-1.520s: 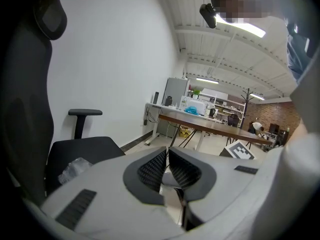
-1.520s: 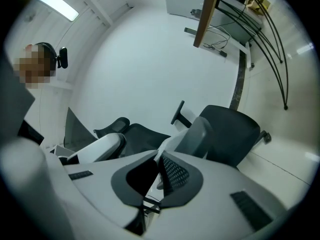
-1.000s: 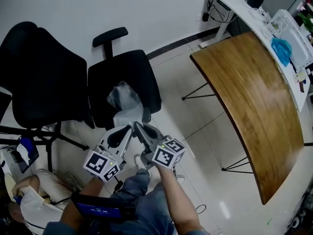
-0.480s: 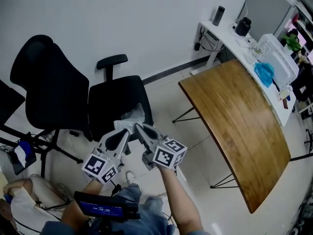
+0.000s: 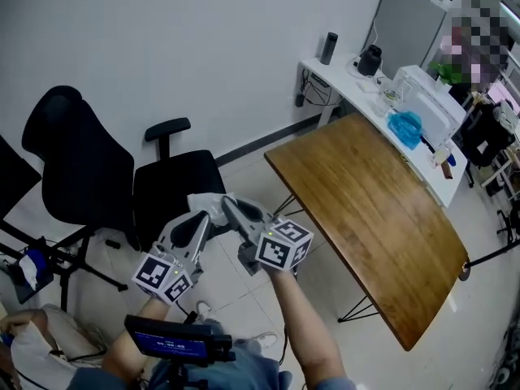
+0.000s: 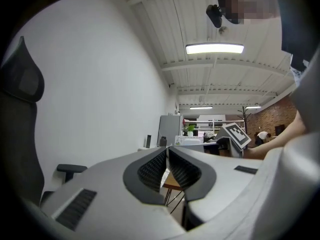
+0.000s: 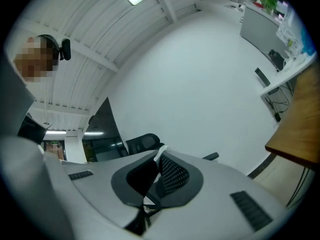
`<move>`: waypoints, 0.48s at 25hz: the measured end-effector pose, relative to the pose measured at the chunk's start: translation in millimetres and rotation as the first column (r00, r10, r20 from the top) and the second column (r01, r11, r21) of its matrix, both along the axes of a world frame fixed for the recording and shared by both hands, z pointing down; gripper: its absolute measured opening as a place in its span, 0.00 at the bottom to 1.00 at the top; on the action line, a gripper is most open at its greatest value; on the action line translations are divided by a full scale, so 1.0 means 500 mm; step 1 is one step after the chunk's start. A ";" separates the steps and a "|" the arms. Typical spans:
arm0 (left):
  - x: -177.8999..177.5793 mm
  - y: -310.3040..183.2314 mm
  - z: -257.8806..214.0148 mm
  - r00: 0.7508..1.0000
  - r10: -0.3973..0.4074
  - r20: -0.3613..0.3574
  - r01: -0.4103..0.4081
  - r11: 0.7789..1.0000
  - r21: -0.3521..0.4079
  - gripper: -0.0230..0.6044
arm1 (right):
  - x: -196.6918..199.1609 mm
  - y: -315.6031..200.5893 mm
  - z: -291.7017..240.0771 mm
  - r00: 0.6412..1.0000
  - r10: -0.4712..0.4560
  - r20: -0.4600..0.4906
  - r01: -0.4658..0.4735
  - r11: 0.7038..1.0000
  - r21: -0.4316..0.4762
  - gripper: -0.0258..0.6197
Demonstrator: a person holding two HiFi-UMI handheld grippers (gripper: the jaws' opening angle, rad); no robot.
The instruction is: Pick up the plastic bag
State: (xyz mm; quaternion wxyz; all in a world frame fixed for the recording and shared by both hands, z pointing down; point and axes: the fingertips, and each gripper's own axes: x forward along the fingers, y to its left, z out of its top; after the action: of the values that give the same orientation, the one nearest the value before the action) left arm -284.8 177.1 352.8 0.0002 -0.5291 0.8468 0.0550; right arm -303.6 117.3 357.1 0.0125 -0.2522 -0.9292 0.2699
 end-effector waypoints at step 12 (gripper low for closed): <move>0.139 -0.143 -0.135 0.991 0.073 0.109 -0.081 0.994 0.069 0.08 | 0.111 -0.134 -0.169 0.993 0.000 0.119 -0.016 0.990 0.137 0.05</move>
State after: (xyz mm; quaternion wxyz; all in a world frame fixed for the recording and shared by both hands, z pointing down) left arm -215.3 105.7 285.5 0.0624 -0.5632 0.8219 0.0577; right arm -248.1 50.3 272.7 -0.0265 -0.2625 -0.9457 0.1896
